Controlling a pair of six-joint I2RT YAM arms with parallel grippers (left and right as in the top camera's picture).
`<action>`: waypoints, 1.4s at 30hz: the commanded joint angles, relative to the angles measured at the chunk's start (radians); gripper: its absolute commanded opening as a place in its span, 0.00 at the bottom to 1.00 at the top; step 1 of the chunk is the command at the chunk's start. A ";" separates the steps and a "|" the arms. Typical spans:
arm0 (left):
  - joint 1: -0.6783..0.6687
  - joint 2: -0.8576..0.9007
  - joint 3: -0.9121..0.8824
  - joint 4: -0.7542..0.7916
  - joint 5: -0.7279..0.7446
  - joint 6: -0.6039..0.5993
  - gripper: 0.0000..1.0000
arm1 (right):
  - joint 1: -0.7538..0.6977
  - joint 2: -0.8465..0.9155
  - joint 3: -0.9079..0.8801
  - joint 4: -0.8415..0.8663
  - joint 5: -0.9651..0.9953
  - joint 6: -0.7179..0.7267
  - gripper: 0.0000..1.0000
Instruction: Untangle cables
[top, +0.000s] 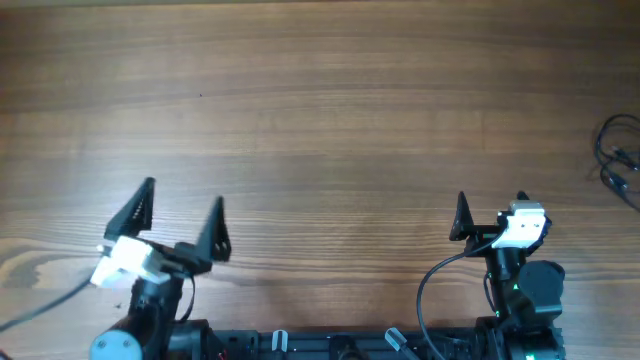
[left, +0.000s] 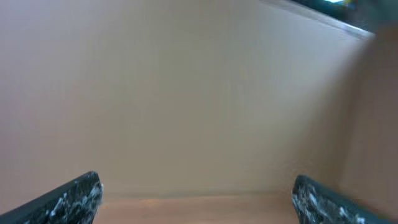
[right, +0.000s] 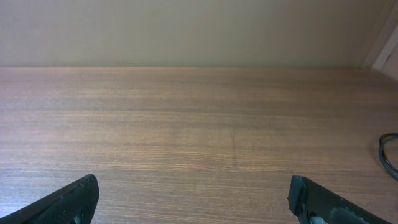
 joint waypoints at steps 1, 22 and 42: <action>-0.003 -0.006 -0.094 0.041 -0.323 -0.215 1.00 | -0.003 -0.014 0.000 0.004 0.016 0.019 1.00; -0.004 -0.006 -0.309 -0.108 -0.256 -0.006 1.00 | -0.003 -0.014 0.000 0.004 0.016 0.019 1.00; -0.003 -0.004 -0.309 -0.113 -0.250 -0.006 1.00 | -0.003 -0.014 0.000 0.004 0.016 0.019 1.00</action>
